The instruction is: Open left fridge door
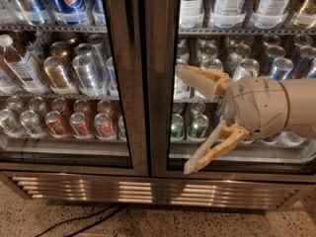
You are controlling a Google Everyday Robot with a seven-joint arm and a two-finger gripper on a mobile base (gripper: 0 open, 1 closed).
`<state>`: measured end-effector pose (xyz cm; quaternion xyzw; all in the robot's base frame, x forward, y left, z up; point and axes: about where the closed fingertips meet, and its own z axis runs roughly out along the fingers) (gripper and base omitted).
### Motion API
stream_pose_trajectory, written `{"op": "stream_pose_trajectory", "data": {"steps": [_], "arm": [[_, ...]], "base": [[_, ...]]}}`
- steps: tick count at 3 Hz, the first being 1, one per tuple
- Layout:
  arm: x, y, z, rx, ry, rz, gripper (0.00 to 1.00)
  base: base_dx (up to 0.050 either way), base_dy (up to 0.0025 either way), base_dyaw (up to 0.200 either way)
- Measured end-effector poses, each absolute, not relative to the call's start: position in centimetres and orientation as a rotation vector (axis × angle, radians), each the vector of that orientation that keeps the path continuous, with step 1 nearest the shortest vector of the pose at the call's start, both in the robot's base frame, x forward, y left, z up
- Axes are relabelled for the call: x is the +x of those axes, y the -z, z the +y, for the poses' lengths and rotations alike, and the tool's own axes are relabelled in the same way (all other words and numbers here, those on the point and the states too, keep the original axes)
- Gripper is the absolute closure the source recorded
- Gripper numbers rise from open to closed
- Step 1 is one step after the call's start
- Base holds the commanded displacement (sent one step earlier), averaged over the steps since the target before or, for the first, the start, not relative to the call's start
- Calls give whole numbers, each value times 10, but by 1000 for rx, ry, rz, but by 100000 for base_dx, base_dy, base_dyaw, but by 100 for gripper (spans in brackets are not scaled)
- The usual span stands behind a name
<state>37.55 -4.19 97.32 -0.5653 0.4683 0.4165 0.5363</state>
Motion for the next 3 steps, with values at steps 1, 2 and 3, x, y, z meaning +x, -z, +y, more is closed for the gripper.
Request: {"op": "stream_pose_trajectory", "data": {"steps": [1,2,3], "arm": [[382,-979,-39,-1334,-1003,1115,0],[420,-1030,24,-1389,-1004,1086,0],[420,-1030,24,-1389,-1004,1086,0]], "base": [[0,0,0],[0,0,0],[0,0,0]]}}
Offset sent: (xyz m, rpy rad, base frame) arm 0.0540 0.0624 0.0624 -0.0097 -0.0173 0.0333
